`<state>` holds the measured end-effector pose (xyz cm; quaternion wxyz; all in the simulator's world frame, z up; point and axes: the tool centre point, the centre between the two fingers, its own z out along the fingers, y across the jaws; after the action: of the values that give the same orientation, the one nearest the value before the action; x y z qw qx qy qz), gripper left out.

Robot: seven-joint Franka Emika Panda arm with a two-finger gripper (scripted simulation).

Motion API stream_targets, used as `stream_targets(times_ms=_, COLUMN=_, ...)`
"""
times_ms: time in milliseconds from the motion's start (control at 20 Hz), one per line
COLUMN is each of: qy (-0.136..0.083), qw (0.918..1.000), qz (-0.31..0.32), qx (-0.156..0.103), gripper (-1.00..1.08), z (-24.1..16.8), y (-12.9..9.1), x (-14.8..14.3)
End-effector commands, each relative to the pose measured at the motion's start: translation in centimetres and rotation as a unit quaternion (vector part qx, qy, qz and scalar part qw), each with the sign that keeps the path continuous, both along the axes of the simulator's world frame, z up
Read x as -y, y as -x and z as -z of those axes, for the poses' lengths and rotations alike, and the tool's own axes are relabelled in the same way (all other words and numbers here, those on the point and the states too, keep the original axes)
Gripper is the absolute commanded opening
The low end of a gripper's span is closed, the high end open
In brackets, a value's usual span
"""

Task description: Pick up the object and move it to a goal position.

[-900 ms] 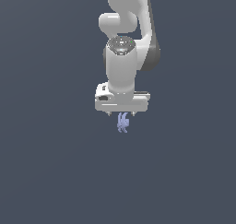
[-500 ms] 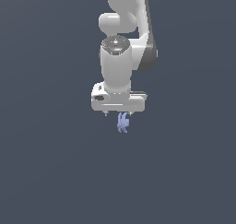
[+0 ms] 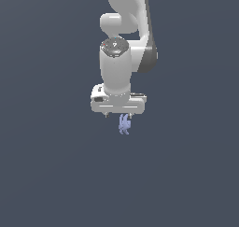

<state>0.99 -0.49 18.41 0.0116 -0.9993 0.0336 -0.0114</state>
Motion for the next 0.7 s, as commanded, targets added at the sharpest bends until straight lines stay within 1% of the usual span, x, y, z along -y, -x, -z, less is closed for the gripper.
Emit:
stream_targets(times_ms=0, qy=0.001, qw=1.0, qz=-0.003, qx=-0.002, gripper=1.0, z=0.7, y=0.3, x=-0.4)
stream_targets(times_ms=400, qy=0.009, qw=0.9997, qz=-0.02, qx=-0.008, gripper=1.0, z=5.0, y=2.6, x=-2.4)
stream_targets(times_ms=650, qy=0.011, qw=0.9995, qz=-0.028, qx=-0.011, gripper=1.0, z=6.7, y=3.7, x=-3.3)
